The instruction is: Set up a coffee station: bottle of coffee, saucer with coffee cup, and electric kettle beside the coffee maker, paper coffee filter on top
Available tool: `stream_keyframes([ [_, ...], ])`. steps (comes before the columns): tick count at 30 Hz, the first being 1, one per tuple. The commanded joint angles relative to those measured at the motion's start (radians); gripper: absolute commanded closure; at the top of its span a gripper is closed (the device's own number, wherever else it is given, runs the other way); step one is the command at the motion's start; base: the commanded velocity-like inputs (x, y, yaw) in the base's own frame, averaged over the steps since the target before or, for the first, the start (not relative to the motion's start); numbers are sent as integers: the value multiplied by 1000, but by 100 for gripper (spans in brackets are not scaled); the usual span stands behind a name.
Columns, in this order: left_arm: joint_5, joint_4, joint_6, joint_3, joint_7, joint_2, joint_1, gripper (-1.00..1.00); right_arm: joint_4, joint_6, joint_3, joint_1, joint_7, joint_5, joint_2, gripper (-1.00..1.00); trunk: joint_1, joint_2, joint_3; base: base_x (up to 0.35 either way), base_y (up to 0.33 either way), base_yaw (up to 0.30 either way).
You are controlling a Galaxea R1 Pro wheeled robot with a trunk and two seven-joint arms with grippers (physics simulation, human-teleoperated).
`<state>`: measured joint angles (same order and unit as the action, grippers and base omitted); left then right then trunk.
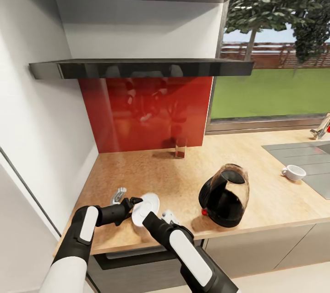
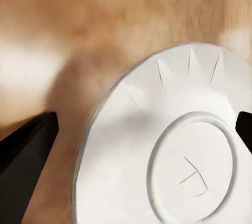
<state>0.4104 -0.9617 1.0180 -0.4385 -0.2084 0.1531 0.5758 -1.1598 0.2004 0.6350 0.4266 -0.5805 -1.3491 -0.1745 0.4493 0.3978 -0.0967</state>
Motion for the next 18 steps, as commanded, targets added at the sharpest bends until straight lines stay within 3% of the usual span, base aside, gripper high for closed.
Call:
stream_keyframes([
  [1, -30, 0, 3, -5, -9, 0, 1, -100, -7, 2, 0, 1, -4, -4, 0, 100, 1, 2, -2, 0, 0, 0],
  [5, 3, -3, 4, -3, -10, -4, 2, -100, -19, 2, 0, 1, -5, -4, 0, 100, 1, 2, -2, 0, 0, 0],
  [10, 87, -10, 4, 6, -9, -29, 2, -100, -24, 1, 0, 1, -5, -4, 0, 100, 1, 2, -2, 0, 0, 0],
  [18, 106, -16, 4, 5, -10, -106, 2, -100, -76, 2, -1, 0, -5, -2, 0, 100, 1, 2, -2, 0, 0, 0],
])
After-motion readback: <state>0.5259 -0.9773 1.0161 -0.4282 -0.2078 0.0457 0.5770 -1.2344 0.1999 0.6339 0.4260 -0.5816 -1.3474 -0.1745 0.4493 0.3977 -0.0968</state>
